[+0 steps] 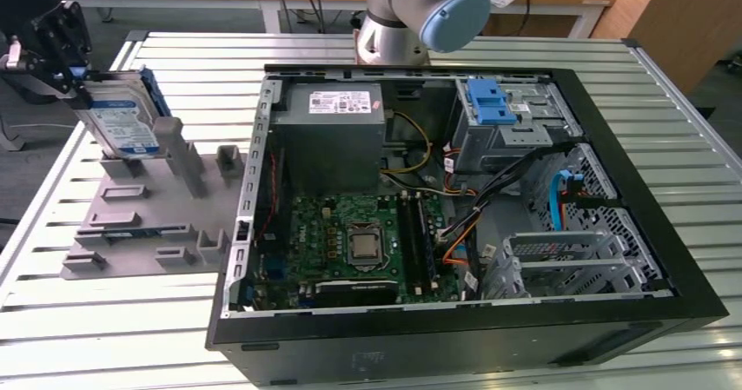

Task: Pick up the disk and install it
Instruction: 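Pick up the disk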

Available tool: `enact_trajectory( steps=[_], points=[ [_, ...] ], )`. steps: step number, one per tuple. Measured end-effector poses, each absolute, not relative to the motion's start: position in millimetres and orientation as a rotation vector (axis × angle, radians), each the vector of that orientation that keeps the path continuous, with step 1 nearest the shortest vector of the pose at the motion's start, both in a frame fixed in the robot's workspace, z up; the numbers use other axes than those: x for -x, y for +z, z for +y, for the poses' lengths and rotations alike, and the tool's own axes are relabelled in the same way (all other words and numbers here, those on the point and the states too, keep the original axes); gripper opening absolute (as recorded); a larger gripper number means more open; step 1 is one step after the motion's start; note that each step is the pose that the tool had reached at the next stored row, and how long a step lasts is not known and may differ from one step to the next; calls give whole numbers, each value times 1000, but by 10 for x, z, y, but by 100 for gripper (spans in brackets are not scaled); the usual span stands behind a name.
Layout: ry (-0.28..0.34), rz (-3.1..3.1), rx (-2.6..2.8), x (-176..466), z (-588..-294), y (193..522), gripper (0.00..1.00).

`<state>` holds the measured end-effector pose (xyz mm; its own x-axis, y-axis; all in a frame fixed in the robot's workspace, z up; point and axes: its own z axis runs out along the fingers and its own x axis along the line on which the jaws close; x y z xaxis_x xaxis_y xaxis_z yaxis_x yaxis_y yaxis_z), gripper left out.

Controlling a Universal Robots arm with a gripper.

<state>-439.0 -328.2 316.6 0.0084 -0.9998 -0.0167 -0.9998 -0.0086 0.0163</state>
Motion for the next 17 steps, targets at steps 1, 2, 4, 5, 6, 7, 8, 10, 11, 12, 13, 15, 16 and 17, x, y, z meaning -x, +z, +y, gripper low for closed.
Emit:
enact_trajectory(
  steps=[1,2,4,5,6,7,8,10,11,12,13,15,16,17],
  points=[
    [37,2212,2231,4390,-3282,3168,36],
    [37,2212,2231,4390,-3282,3170,36],
    [37,2212,2231,4390,-3282,3177,36],
    [37,2212,2231,4390,-3282,3181,36],
    [37,2212,2231,4390,-3282,3188,36],
    [37,2212,2231,4390,-3283,3195,36],
    [37,2212,2231,4390,-3282,3202,36],
    [37,2212,2231,4390,-3282,3215,36],
    [37,2212,2231,4390,-3282,3222,36],
    [37,2212,2231,4390,-3282,3227,36],
    [37,2212,2230,4390,-3282,3231,36],
    [37,2212,2231,4390,-3282,3243,36],
    [37,2212,2231,4390,-3282,3250,36],
    [37,2212,2230,4390,-3282,3254,36]
  ],
)
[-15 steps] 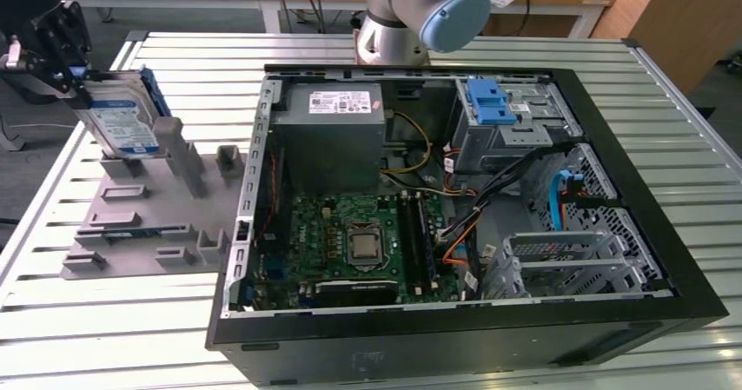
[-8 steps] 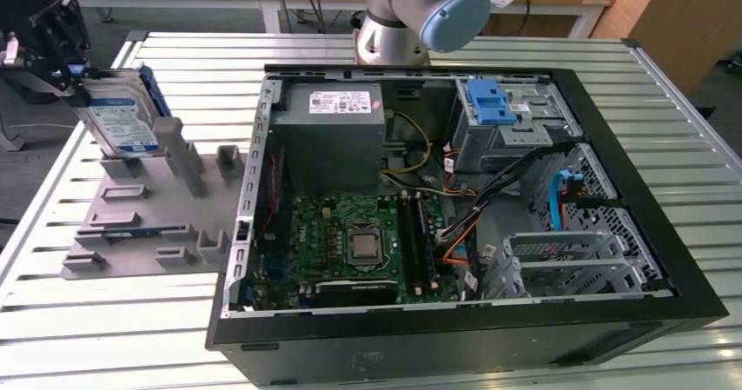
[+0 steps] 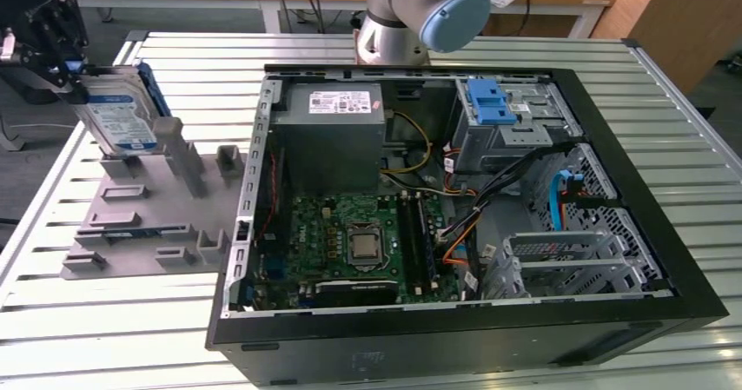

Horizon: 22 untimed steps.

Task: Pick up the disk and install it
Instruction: 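Pick up the disk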

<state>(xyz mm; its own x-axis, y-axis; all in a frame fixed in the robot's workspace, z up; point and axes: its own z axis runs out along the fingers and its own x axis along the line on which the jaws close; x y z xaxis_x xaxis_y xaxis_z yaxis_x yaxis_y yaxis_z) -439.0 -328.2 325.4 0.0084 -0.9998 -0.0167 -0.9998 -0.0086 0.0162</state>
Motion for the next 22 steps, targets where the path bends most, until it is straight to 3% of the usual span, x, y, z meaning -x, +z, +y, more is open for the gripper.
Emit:
enact_trajectory(
  steps=[22],
  points=[
    [37,2212,2231,4390,-3282,3327,36]
  ],
)
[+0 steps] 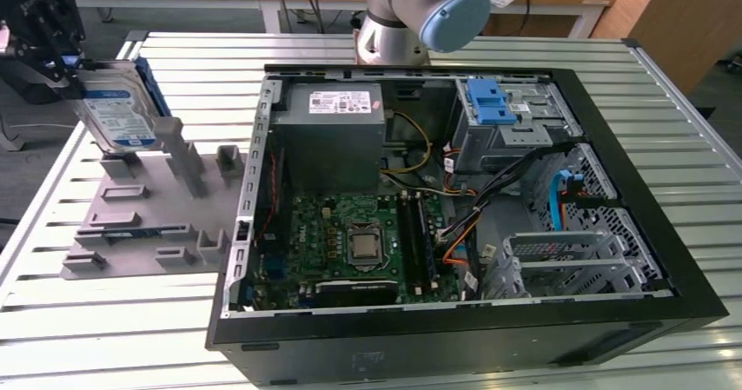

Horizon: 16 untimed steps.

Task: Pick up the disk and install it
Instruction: 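Pick up the disk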

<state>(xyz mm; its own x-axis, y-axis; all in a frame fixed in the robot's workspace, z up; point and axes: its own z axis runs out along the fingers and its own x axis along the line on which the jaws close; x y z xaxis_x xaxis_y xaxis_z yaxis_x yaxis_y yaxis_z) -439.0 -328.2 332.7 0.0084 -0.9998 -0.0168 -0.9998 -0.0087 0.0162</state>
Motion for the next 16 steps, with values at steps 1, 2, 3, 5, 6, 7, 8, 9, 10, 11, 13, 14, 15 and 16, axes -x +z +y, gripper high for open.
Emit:
enact_trajectory(
  steps=[1,2,3,5,6,7,8,9,10,11,13,14,15,16],
  points=[
    [37,2212,2230,4390,-3282,3330,36],
    [37,2212,2231,4390,-3282,3333,36],
    [37,2212,2231,4390,-3282,3336,36],
    [37,2212,2231,4390,-3282,3343,36],
    [37,2212,2231,4390,-3282,3346,36],
    [37,2212,2231,4390,-3282,3348,36],
    [37,2212,2230,4390,-3282,3350,36],
    [37,2212,2231,4390,-3282,3353,36],
    [37,2212,2231,4390,-3282,3356,36],
    [37,2212,2231,4390,-3282,3358,36],
    [37,2212,2231,4390,-3282,3364,36],
    [37,2212,2231,4390,-3282,3367,36],
    [37,2212,2231,4390,-3282,3370,36],
    [37,2212,2231,4390,-3282,3373,36]
  ],
)
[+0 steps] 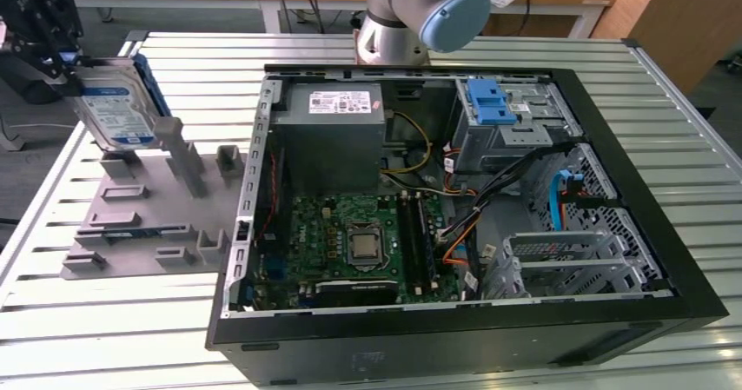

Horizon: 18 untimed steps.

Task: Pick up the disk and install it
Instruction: 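Pick up the disk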

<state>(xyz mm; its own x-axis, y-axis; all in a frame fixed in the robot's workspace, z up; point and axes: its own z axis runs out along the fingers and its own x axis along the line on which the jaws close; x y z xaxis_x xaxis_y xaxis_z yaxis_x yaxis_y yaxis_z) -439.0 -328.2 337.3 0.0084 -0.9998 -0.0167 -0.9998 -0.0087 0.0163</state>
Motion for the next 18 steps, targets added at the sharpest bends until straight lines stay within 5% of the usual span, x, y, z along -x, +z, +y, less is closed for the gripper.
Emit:
enact_trajectory(
  steps=[18],
  points=[
    [37,2212,2231,4390,-3282,3428,36]
  ],
)
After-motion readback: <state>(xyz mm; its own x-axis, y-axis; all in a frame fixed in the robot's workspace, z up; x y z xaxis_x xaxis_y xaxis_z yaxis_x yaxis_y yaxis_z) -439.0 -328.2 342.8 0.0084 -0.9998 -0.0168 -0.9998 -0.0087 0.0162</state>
